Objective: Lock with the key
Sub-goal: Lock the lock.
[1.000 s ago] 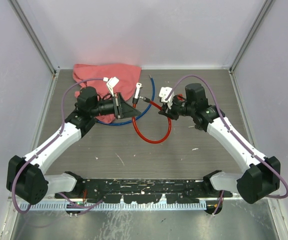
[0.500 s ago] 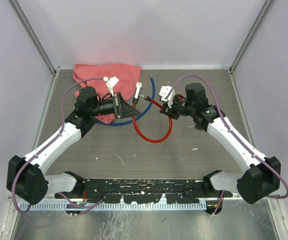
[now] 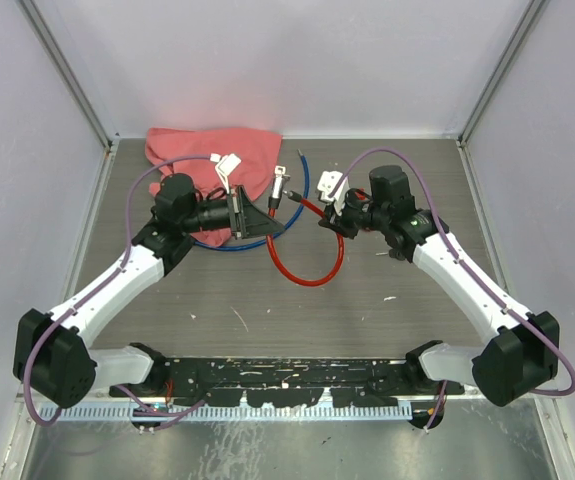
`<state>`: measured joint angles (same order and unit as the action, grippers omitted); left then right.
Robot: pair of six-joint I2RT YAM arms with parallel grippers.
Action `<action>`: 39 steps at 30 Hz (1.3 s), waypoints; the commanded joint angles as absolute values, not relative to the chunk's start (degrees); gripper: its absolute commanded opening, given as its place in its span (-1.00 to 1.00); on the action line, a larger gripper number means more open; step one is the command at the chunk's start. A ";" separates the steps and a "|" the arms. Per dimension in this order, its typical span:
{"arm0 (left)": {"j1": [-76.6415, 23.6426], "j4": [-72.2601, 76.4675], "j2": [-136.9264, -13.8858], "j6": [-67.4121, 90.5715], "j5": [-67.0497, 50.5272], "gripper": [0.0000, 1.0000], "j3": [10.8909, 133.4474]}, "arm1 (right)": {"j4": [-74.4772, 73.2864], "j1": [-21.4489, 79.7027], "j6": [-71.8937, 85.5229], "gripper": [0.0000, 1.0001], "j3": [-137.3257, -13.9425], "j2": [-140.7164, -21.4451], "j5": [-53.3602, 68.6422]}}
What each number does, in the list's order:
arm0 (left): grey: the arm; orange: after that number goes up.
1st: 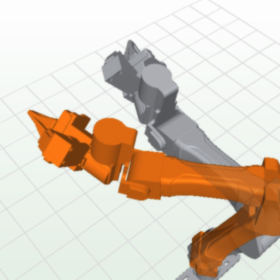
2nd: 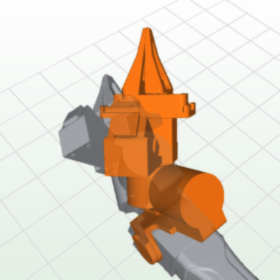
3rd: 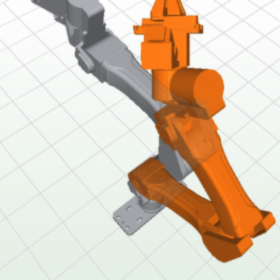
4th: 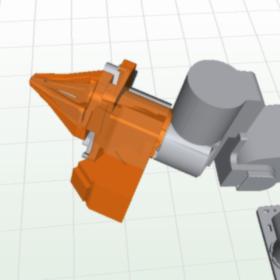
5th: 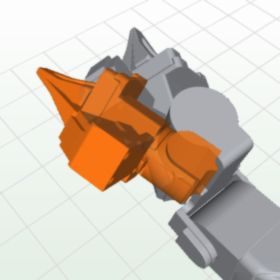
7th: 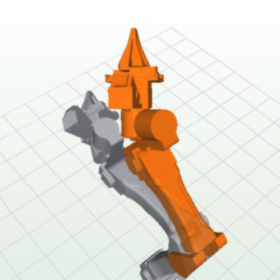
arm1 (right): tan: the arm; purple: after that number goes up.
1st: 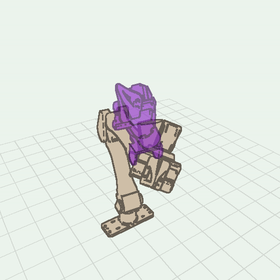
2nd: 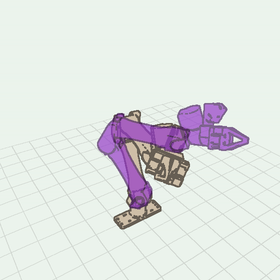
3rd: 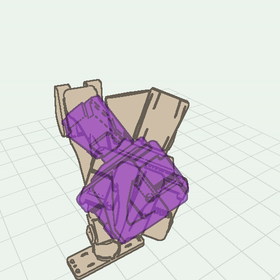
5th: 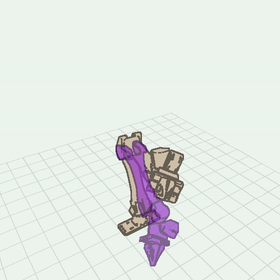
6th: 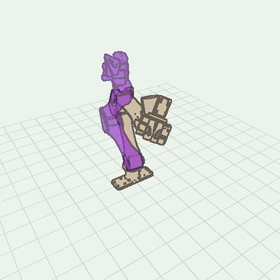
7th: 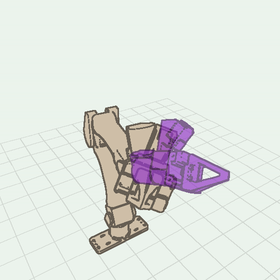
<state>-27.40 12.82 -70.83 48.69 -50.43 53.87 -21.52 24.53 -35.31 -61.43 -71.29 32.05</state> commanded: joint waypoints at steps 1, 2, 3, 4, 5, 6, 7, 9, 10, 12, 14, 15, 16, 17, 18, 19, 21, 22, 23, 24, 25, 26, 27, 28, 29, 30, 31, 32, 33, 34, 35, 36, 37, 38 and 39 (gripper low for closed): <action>-27.84 17.72 -70.90 49.81 -53.35 -1.00 55.10 | -19.59 24.61 -36.17 -0.98 -64.45 -70.67 33.53; -27.95 17.66 -70.99 49.83 -53.43 -1.00 55.11 | -19.60 24.62 -36.25 -0.98 -64.43 -70.54 33.54; -28.03 17.62 -71.16 49.83 -53.43 -1.00 55.11 | -19.58 24.65 -36.34 -0.98 -64.42 -70.51 33.59; -28.04 17.46 -71.21 49.83 -53.44 -1.00 55.11 | -19.60 24.68 -36.42 -0.98 -64.39 -70.29 33.72; -28.04 17.22 -71.42 49.75 -53.44 -1.00 55.17 | -19.64 24.66 -36.58 -0.98 -64.40 -70.23 33.83; -28.04 16.73 -71.49 49.68 -53.37 -1.00 55.20 | -19.67 24.62 -36.83 -0.98 -64.33 -70.03 34.00; -28.04 16.27 -71.54 49.53 -53.17 -1.00 55.27 | -19.73 24.69 -37.09 -0.98 -64.25 -69.89 34.12; -28.04 15.83 -71.46 49.40 -52.67 -1.00 55.28 | -20.14 24.62 -37.73 -0.98 -64.14 -69.52 34.57; -28.04 15.77 -71.33 49.39 -52.34 -1.00 55.29 | -20.35 24.62 -38.04 -0.98 -64.03 -69.33 34.84; -28.04 15.69 -71.20 49.36 -51.69 -1.00 55.28 | -20.61 24.67 -38.52 -0.98 -63.77 -68.90 35.29; -28.09 15.43 -71.27 49.37 -51.62 -1.00 55.56 | -20.72 24.66 -39.00 -0.98 -63.43 -68.66 35.53; -28.04 15.18 -71.40 49.37 -51.64 -1.00 55.69 | -20.93 24.66 -39.33 -0.98 -63.41 -68.64 35.52; -28.04 14.87 -71.45 49.39 -51.67 -1.00 55.86 | -21.02 24.66 -39.68 -0.98 -63.40 -68.58 35.55; -27.99 14.61 -71.45 49.39 -51.74 -1.00 56.06 | -21.19 24.65 -39.91 -0.98 -63.45 -68.58 35.57; -28.03 14.32 -71.45 49.39 -51.85 -1.00 56.22 | -21.34 24.61 -40.24 -0.98 -63.39 -68.54 35.57; -28.06 14.11 -71.37 49.33 -51.90 -1.00 56.34 | -21.42 24.62 -40.44 -0.98 -63.42 -68.43 35.58; -28.04 13.33 -71.37 49.22 -52.00 -1.00 56.57 | -21.61 24.69 -40.77 -0.98 -63.49 -68.33 35.53; -28.04 12.96 -71.43 49.05 -52.10 -1.00 56.73 | -21.60 24.68 -40.85 -0.98 -63.60 -68.23 35.49; -28.04 11.57 -71.52 48.86 -52.10 -1.00 56.89 | -21.54 24.65 -40.91 -0.98 -63.75 -68.24 35.40; -28.04 10.21 -71.56 48.40 -52.12 -1.00 57.13 | -21.60 24.61 -41.13 -0.98 -63.89 -68.24 35.27; -28.04 8.97 -71.69 47.90 -52.12 -1.00 57.39 | -21.54 24.62 -41.32 -0.98 -64.08 -68.28 35.13; -28.04 7.76 -71.71 47.64 -52.21 -1.00 57.59 | -21.66 24.67 -41.82 -0.98 -64.27 -68.31 34.91; -28.03 6.62 -71.72 47.24 -52.39 -1.00 57.79 | -21.89 24.66 -42.42 -0.98 -64.48 -68.36 34.64; -28.04 4.94 -71.72 46.27 -52.58 -1.00 58.25 | -22.24 24.61 -43.20 -0.98 -64.72 -68.42 34.42; -28.04 3.08 -71.71 45.49 -52.95 -1.00 58.58 | -22.81 24.66 -44.07 -0.98 -65.02 -68.53 34.04; -28.04 1.48 -71.84 44.73 -53.38 -1.00 58.95 | -23.23 24.66 -44.84 -0.98 -65.30 -68.62 33.78; -28.05 -0.10 -72.00 44.05 -53.80 -1.00 59.28 | -23.61 24.62 -45.62 -0.98 -65.64 -68.69 33.35; -28.04 -1.44 -72.17 43.42 -54.30 -1.00 59.65 | -23.87 24.62 -46.03 -0.98 -65.85 -68.85 33.02; -28.02 -2.40 -72.27 43.19 -54.91 -1.00 59.87 | -24.13 24.67 -46.46 -0.98 -66.17 -68.87 32.72; -28.06 -3.11 -72.33 43.11 -55.27 -1.00 60.08 | -24.23 24.69 -46.80 -0.98 -66.36 -69.00 32.36; -28.04 -3.61 -72.33 43.03 -55.70 -1.00 60.25 | -24.46 24.65 -47.03 -0.98 -66.54 -69.13 32.06; -28.04 -4.15 -72.33 42.87 -55.98 -1.00 60.46 | -24.71 24.68 -47.45 -0.98 -66.90 -69.21 31.88; -28.04 -4.66 -72.33 42.62 -56.21 -1.00 60.69 | -24.96 24.63 -47.84 -0.98 -67.14 -69.30 31.82; -28.04 -5.14 -73.21 42.49 -56.51 -1.00 60.91 | -25.19 24.62 -48.16 -0.98 -67.37 -69.41 31.95; -28.04 -5.55 -74.10 42.31 -56.66 -1.00 61.13 | -25.61 24.64 -48.61 -0.98 -67.53 -69.48 32.15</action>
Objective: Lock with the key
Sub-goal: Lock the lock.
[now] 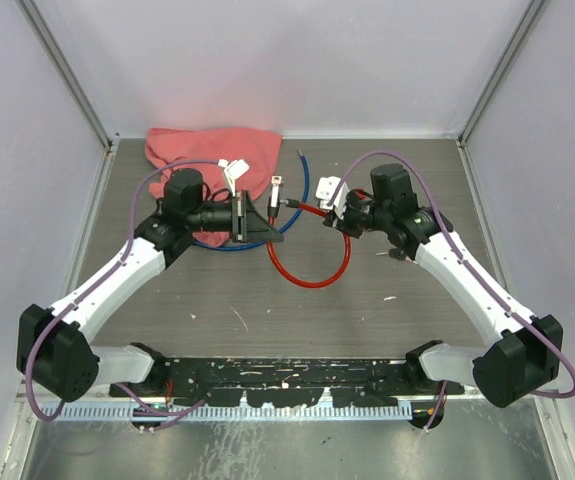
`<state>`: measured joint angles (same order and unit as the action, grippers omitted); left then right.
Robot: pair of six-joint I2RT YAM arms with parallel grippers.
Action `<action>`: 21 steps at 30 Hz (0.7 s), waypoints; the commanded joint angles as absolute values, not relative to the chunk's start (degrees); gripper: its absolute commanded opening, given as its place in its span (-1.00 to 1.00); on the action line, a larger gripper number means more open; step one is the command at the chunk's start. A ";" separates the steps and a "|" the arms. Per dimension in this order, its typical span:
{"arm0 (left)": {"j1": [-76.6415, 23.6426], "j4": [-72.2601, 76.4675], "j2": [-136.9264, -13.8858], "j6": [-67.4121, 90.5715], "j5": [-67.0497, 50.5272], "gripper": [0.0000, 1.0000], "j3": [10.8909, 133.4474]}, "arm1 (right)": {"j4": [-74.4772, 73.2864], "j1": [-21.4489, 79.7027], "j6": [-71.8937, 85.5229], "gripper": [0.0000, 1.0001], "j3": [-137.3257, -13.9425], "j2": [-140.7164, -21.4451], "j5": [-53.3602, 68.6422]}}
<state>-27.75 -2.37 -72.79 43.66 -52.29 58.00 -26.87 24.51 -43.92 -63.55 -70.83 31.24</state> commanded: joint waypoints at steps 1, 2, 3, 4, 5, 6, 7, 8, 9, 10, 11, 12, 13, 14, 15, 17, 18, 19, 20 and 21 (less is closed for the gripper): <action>-28.06 -5.95 -74.43 42.14 -56.81 -1.00 61.43 | -25.84 24.64 -49.19 -0.98 -67.66 -69.53 32.37; -28.04 -6.35 -74.71 41.96 -56.97 -1.00 61.70 | -26.33 24.66 -49.79 -0.98 -67.82 -69.64 32.66; -28.04 -6.80 -74.98 41.81 -57.11 -1.00 62.04 | -26.78 24.62 -50.26 -0.98 -67.86 -69.68 32.96; -28.04 -7.41 -75.28 41.63 -57.19 -1.00 62.43 | -27.23 24.64 -50.96 -0.98 -68.02 -69.71 33.26; -28.05 -7.75 -75.49 41.35 -57.26 -1.00 62.75 | -27.99 24.61 -51.81 -0.98 -68.03 -69.70 33.64; -28.04 -7.98 -75.72 41.30 -57.42 -1.00 63.08 | -28.81 24.62 -52.85 -0.98 -68.05 -69.68 34.21; -28.04 -8.38 -75.99 41.04 -57.59 -1.00 63.48 | -29.50 24.72 -53.79 -0.98 -67.91 -69.50 34.53; -28.03 -8.95 -76.22 40.76 -57.67 -1.00 63.84 | -30.00 24.71 -54.93 -0.98 -67.73 -69.33 34.97; -28.09 -9.47 -76.40 40.45 -57.88 -1.00 64.30 | -30.40 24.73 -55.88 -0.98 -67.54 -69.16 35.22; -28.07 -10.16 -76.60 40.10 -58.10 -1.00 64.59 | -30.96 24.78 -57.03 -0.98 -67.32 -69.04 35.43; -28.05 -10.78 -76.76 39.67 -58.24 -1.00 65.03 | -31.52 24.76 -58.03 -0.98 -67.32 -69.08 35.57; -28.04 -11.49 -77.03 39.29 -58.45 -1.00 65.46 | -31.93 24.73 -58.89 -0.98 -67.31 -69.03 35.59; -28.04 -12.48 -77.19 38.79 -58.79 -1.00 65.88 | -32.14 24.70 -59.45 -0.98 -67.39 -69.06 35.41; -28.04 -13.46 -77.45 38.20 -59.06 -1.00 66.32 | -32.14 24.74 -59.54 -0.98 -67.52 -69.12 35.00; -28.04 -14.56 -77.64 37.70 -59.21 -1.00 66.77 | -31.70 24.71 -59.30 -0.98 -67.69 -69.23 34.28; -28.10 -17.13 -77.96 36.29 -59.27 -1.00 67.61 | -29.99 24.78 -57.18 -0.98 -68.46 -69.78 31.93; -28.12 -18.65 -78.08 35.43 -59.15 -1.00 68.04 | -29.41 24.78 -56.12 -0.98 -69.04 -70.06 30.85; -28.19 -20.23 -78.19 34.42 -58.95 -1.00 68.42 | -28.90 24.63 -54.93 -0.98 -69.68 -70.35 30.09; -28.25 -22.03 -78.26 33.38 -58.66 -1.00 68.86 | -28.76 24.57 -53.50 -0.98 -70.41 -70.62 29.58; -28.24 -23.72 -78.30 32.39 -58.25 -1.00 69.36 | -28.80 24.57 -52.63 -0.98 -71.10 -70.97 29.30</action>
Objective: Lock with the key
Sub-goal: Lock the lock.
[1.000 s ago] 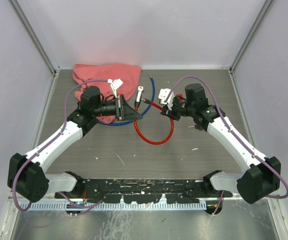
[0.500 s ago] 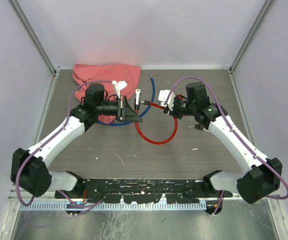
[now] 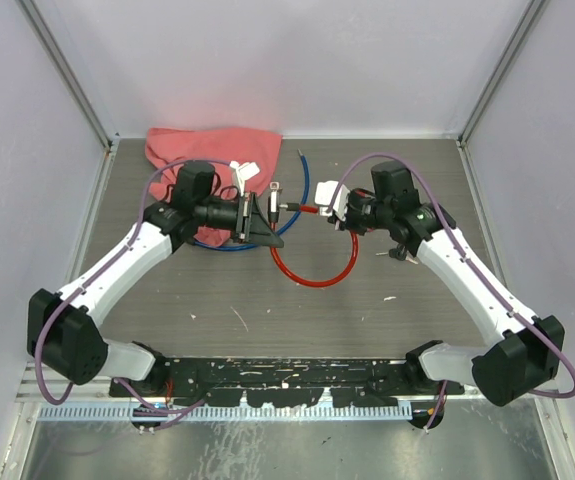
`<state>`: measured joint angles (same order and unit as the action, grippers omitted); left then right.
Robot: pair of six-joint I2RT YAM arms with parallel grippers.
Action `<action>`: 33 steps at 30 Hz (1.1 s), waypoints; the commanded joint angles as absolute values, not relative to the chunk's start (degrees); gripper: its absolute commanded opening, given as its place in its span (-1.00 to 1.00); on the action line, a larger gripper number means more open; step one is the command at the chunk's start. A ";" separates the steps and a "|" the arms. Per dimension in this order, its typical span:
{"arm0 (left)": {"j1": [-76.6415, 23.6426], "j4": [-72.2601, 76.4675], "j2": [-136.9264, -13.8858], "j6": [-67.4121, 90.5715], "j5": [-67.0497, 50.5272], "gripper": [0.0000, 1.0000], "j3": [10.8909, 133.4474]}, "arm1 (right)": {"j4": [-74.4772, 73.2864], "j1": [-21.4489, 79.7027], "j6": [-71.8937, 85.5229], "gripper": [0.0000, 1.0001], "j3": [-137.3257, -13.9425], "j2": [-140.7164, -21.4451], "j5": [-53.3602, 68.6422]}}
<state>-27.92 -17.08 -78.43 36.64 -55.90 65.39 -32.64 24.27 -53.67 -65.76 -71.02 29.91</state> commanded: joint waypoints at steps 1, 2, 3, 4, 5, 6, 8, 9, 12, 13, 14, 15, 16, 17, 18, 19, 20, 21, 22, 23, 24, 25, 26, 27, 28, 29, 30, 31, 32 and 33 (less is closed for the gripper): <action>-28.22 -25.73 -78.44 31.06 -57.91 -1.00 69.72 | -28.57 24.59 -51.92 -0.98 -71.67 -71.12 29.05; -28.21 -27.23 -78.48 30.16 -57.51 -1.00 70.11 | -28.24 24.54 -51.16 -0.98 -72.00 -71.24 28.71; -28.26 -28.47 -78.62 29.32 -57.19 -1.00 70.61 | -28.11 24.52 -50.81 -0.98 -72.30 -71.28 28.41; -28.32 -29.75 -78.74 28.51 -56.93 -1.00 71.02 | -27.90 24.52 -50.59 -0.98 -72.41 -71.35 28.18; -28.31 -30.86 -78.87 27.73 -56.71 -1.00 71.31 | -27.87 24.52 -50.54 -0.98 -72.42 -71.40 27.98; -28.30 -31.61 -78.97 27.10 -56.65 -1.00 71.68 | -27.86 24.55 -50.60 -0.98 -72.36 -71.34 28.18; -28.30 -32.85 -79.38 26.22 -56.73 -1.00 72.29 | -28.03 24.60 -51.23 -0.98 -71.79 -71.06 29.34; -28.41 -33.47 -79.75 25.79 -56.84 -1.00 72.80 | -28.34 24.54 -51.74 -0.97 -71.54 -70.96 30.19; -28.84 -35.69 -81.11 24.26 -57.08 -1.00 74.69 | -29.72 24.66 -53.33 -0.97 -71.22 -70.43 32.65; -29.09 -36.59 -81.73 23.77 -57.06 -1.00 75.37 | -30.36 24.62 -53.92 -0.97 -71.26 -70.38 33.58; -29.36 -37.44 -82.40 23.32 -57.08 -1.00 76.10 | -31.01 24.70 -54.42 -0.97 -71.46 -70.32 34.40; -29.62 -38.44 -82.92 22.71 -57.00 -1.00 76.90 | -32.30 24.70 -55.34 -0.97 -71.92 -70.37 35.30; -29.82 -39.42 -83.49 22.01 -56.76 -1.00 77.78 | -33.61 24.76 -56.24 -0.98 -72.23 -70.39 36.21; -29.87 -40.33 -83.89 21.52 -56.51 -1.00 78.45 | -35.01 24.84 -57.95 -0.98 -72.51 -70.38 37.10; -29.95 -41.00 -84.25 21.03 -56.39 -1.00 79.18 | -36.09 24.98 -58.89 -0.98 -72.55 -70.25 37.65; -29.97 -41.26 -84.34 20.81 -56.20 -1.00 79.54 | -37.05 25.10 -59.78 -0.98 -72.57 -70.04 38.03; -29.97 -41.50 -84.32 20.56 -55.81 -1.00 80.08 | -37.91 25.11 -60.55 -0.98 -72.55 -69.85 38.27; -29.97 -41.86 -84.33 20.37 -55.48 -1.00 80.44 | -38.46 25.19 -61.03 -0.98 -72.45 -69.62 38.35; -29.97 -42.31 -84.32 20.12 -54.95 -1.00 80.76 | -38.57 25.14 -61.16 -0.98 -72.22 -69.40 38.21; -29.97 -42.81 -84.37 19.91 -54.41 -1.00 81.12 | -38.58 25.17 -61.11 -0.98 -72.01 -69.09 37.97; -29.97 -43.32 -84.34 19.68 -53.83 -1.00 81.40 | -38.54 25.22 -60.77 -0.98 -72.03 -68.86 37.62; -29.99 -43.90 -84.34 19.42 -53.22 -1.00 81.60 | -38.27 25.15 -59.96 -0.98 -72.03 -68.73 37.17; -29.93 -44.64 -84.32 19.17 -52.27 -1.00 81.89 | -37.90 25.17 -59.04 -0.98 -72.30 -68.70 36.54; -29.92 -45.46 -84.36 18.82 -51.26 -1.00 82.12 | -37.73 25.22 -58.31 -0.98 -72.52 -68.68 35.96; -29.96 -46.46 -84.34 18.40 -50.33 -1.00 82.42 | -37.70 25.18 -57.67 -0.98 -73.09 -68.71 35.55; -30.01 -47.58 -84.37 17.97 -49.07 -1.00 82.74 | -37.75 25.19 -57.13 -0.98 -73.58 -68.81 35.18; -30.05 -49.00 -84.36 17.71 -47.83 -1.00 82.93 | -37.97 25.22 -56.59 -0.98 -74.02 -68.79 35.08; -30.20 -50.06 -84.36 17.33 -46.65 -1.00 83.23 | -38.31 25.21 -56.28 -0.98 -74.41 -68.78 35.07; -30.31 -50.88 -84.45 17.10 -45.55 -1.00 83.47 | -38.48 25.18 -55.73 -0.98 -74.85 -68.82 35.00; -30.45 -51.60 -84.43 16.94 -44.48 -1.00 83.64 | -38.48 25.21 -54.81 -0.98 -75.14 -68.98 34.84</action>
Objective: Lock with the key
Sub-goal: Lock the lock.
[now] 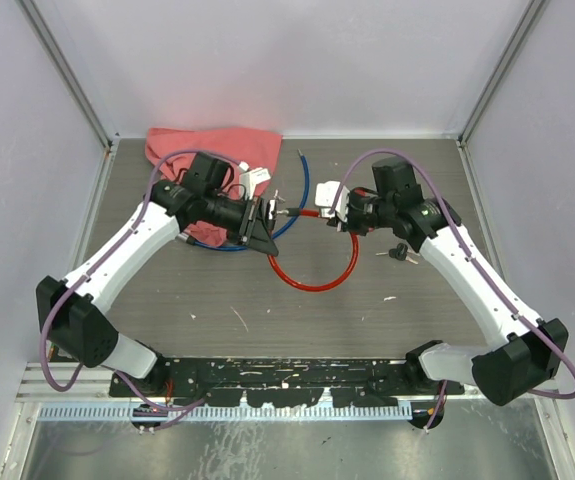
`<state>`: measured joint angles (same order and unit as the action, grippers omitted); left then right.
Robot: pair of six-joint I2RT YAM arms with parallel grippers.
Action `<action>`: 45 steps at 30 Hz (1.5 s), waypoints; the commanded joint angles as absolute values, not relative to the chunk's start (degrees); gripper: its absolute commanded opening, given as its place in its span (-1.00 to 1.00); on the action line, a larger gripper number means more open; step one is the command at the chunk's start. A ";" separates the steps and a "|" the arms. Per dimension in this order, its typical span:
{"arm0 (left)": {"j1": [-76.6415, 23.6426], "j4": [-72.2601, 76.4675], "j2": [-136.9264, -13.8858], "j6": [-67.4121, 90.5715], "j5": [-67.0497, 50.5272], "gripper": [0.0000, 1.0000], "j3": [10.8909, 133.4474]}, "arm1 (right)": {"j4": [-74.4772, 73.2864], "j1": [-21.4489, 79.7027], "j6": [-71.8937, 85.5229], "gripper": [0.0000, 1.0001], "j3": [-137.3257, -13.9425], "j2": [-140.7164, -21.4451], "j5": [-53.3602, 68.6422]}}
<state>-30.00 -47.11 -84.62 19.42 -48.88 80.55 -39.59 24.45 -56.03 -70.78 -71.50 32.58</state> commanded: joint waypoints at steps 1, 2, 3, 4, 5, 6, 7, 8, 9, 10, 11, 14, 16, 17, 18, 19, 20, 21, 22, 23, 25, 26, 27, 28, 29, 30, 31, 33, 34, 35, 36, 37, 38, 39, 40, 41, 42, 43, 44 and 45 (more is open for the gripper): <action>-30.68 -52.26 -84.53 16.70 -43.12 -1.00 83.92 | -38.47 25.21 -54.33 -0.98 -75.41 -69.09 34.67; -30.96 -53.37 -84.61 16.47 -42.02 -1.00 84.25 | -38.49 25.22 -53.98 -0.98 -75.48 -69.20 34.49; -31.20 -54.02 -84.77 16.25 -41.00 -1.00 84.62 | -38.61 25.27 -53.70 -0.98 -75.59 -69.49 34.13; -31.47 -54.32 -84.80 16.12 -40.12 -1.00 84.97 | -38.85 25.30 -53.67 -0.98 -75.66 -69.82 33.79; -31.61 -54.27 -84.69 16.13 -39.82 -1.00 85.19 | -39.25 25.39 -53.74 -0.98 -75.84 -70.16 33.18; -31.68 -54.05 -84.56 16.23 -39.69 -1.00 85.25 | -39.60 25.42 -53.78 -0.98 -75.97 -70.50 32.62; -31.75 -53.70 -84.25 16.40 -39.39 -1.00 85.21 | -39.90 25.42 -53.82 -0.98 -75.97 -70.73 31.96; -31.69 -53.32 -83.98 16.60 -38.98 -1.00 85.18 | -40.10 25.47 -53.86 -0.98 -75.77 -70.89 31.43; -31.77 -53.02 -83.50 16.76 -37.92 -1.00 85.06 | -40.22 25.44 -53.84 -0.98 -75.38 -70.74 30.75; -31.81 -52.97 -82.97 16.80 -36.55 -1.00 84.95 | -40.36 25.47 -53.81 -0.98 -74.86 -70.56 29.95; -31.82 -52.99 -82.52 16.79 -35.18 -1.00 84.76 | -40.53 25.41 -53.71 -0.98 -74.28 -70.39 28.85; -32.79 -52.33 -80.40 16.59 -29.60 -1.00 83.65 | -40.61 25.44 -53.09 -0.98 -71.79 -70.02 26.05; -34.33 -50.36 -78.57 16.76 -24.91 -1.00 82.22 | -40.06 25.46 -50.84 -0.98 -70.01 -70.01 25.90; -35.36 -49.15 -77.94 16.78 -22.26 -1.00 81.65 | -39.24 25.41 -48.98 -0.98 -68.91 -70.00 26.57; -36.77 -48.01 -77.14 16.44 -19.30 -1.00 81.13 | -37.98 25.32 -46.48 -0.98 -67.90 -70.09 27.47; -38.28 -47.53 -76.10 15.92 -15.22 -1.00 80.75 | -36.42 25.15 -42.76 -0.98 -66.36 -70.17 28.72; -40.12 -47.43 -75.46 14.57 -11.20 -1.00 80.63 | -34.50 24.80 -40.08 -0.98 -65.39 -70.41 29.99; -42.02 -47.45 -75.04 13.24 -6.87 -1.00 80.68 | -33.02 24.65 -37.63 -0.98 -64.61 -70.63 31.40; -43.75 -47.66 -74.72 12.23 -1.84 -1.00 80.86 | -31.00 24.41 -35.64 -0.98 -63.96 -70.82 32.96; -45.27 -48.34 -74.51 11.47 3.02 -1.00 81.04 | -30.22 24.05 -34.12 -0.98 -63.45 -71.01 34.91; -46.96 -50.44 -74.31 10.78 11.14 -1.00 81.43 | -29.18 23.74 -32.11 -0.98 -62.49 -71.09 39.25; -47.60 -51.15 -74.15 10.39 14.60 -1.00 81.52 | -28.87 23.74 -31.39 -0.98 -61.91 -70.77 41.44; -48.16 -51.70 -74.10 9.80 19.01 -1.00 81.50 | -28.80 23.74 -30.87 -0.98 -61.23 -70.48 43.65; -48.70 -52.09 -74.02 9.26 22.04 -1.00 81.41 | -28.60 23.80 -29.86 -0.98 -60.42 -70.19 46.31; -49.01 -52.12 -73.94 8.52 24.21 -1.00 81.11 | -28.57 23.75 -28.78 -0.98 -59.78 -70.01 48.55; -49.15 -51.75 -73.80 7.88 25.81 -1.00 80.74 | -28.57 23.74 -27.69 -0.98 -59.04 -69.97 50.78; -49.26 -50.86 -73.64 7.38 27.01 -1.00 80.21 | -28.56 23.74 -26.36 -0.98 -58.36 -70.15 53.29; -49.38 -47.91 -73.23 6.03 28.58 -1.00 78.85 | -29.24 23.78 -23.64 -0.98 -57.60 -70.95 58.28; -49.50 -45.85 -73.21 5.19 28.98 -1.00 78.11 | -30.05 23.75 -22.83 -0.98 -57.55 -71.45 60.66; -49.63 -43.49 -71.72 4.20 29.21 -1.00 77.22 | -30.64 23.83 -21.94 -0.98 -57.35 -71.86 62.68; -49.72 -41.20 -70.91 2.72 29.29 -1.00 76.39 | -31.00 23.89 -21.18 -0.98 -57.18 -72.30 64.17; -49.78 -38.95 -70.40 1.61 29.06 -1.00 75.58 | -31.06 24.02 -19.85 -0.98 -56.90 -72.56 65.13; -49.84 -36.69 -70.06 0.67 28.75 -1.00 74.77 | -30.51 24.07 -18.53 -0.98 -56.61 -72.87 65.67; -49.93 -34.60 -69.71 -0.03 28.50 -1.00 74.02 | -29.97 24.15 -17.24 -0.98 -56.26 -73.11 66.07; -50.01 -33.01 -69.48 -0.85 28.29 -1.00 73.48 | -29.28 24.38 -15.80 -0.98 -56.03 -73.39 66.17; -50.21 -31.81 -69.48 -1.40 28.48 -1.00 73.13 | -28.54 24.61 -14.19 -0.98 -55.75 -73.76 66.22; -50.45 -31.13 -69.58 -1.96 29.00 -1.00 73.00 | -27.92 24.98 -12.62 -0.98 -55.44 -74.13 66.62; -50.66 -30.33 -69.74 -2.46 29.71 -1.00 72.97 | -27.18 25.35 -11.09 -0.98 -55.01 -74.73 67.03; -50.95 -29.73 -69.85 -2.99 30.47 -1.00 72.96 | -26.45 25.71 -9.76 -0.98 -54.47 -75.12 67.31; -51.32 -28.93 -69.87 -3.67 31.27 -1.00 72.73 | -26.07 26.18 -8.86 -0.98 -54.23 -75.38 67.51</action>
